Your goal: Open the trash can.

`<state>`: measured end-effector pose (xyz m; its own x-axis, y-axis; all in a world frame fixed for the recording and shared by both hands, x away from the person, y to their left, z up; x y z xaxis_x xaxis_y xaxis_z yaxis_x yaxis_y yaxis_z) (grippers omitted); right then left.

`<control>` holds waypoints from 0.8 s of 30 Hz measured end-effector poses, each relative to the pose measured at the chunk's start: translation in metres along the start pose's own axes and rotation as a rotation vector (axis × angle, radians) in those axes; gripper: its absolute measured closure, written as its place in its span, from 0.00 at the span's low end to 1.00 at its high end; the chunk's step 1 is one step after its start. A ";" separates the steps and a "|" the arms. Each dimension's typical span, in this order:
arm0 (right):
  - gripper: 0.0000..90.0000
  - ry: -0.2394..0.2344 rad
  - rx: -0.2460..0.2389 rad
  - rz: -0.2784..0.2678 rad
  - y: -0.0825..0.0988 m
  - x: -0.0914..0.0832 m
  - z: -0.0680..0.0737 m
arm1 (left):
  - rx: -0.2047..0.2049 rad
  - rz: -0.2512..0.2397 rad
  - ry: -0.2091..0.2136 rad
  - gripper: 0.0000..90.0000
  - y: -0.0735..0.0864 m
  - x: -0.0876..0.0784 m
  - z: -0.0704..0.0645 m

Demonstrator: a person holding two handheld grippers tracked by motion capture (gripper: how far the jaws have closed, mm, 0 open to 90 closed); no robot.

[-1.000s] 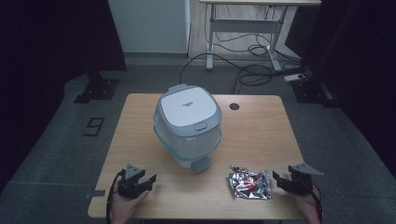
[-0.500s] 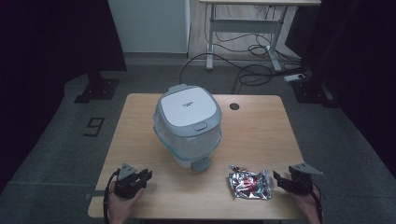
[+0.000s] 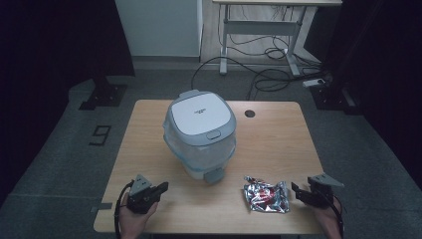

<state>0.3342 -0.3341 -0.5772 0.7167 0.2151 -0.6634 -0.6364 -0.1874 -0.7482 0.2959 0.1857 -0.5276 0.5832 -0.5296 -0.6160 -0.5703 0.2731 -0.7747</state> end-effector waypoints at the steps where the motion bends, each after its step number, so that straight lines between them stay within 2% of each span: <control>1: 0.30 0.001 0.001 -0.001 0.000 0.000 0.000 | 0.007 0.004 0.004 1.00 0.000 0.001 -0.002; 10: 0.30 -0.001 -0.007 0.009 0.001 0.002 0.001 | 0.030 -0.002 0.052 1.00 -0.010 0.008 -0.012; 19: 0.31 0.005 -0.008 0.014 0.002 0.002 0.001 | 0.057 -0.021 0.066 1.00 -0.023 0.014 -0.021; 24: 0.31 0.006 -0.006 0.014 0.002 0.002 0.000 | 0.077 -0.013 0.075 1.00 -0.028 0.019 -0.027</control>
<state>0.3341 -0.3337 -0.5799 0.7093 0.2068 -0.6739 -0.6448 -0.1960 -0.7388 0.3077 0.1461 -0.5141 0.5439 -0.5912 -0.5956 -0.5151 0.3250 -0.7931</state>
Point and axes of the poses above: each handheld gripper's, and its own axes: x roughly forward along the jaws, y roughly out of its underside, z roughly to its left, the point moved 5 cm from there along x, roughly forward along the jaws, and after that the axes turned 5 degrees about z, right-handed, at the moved point
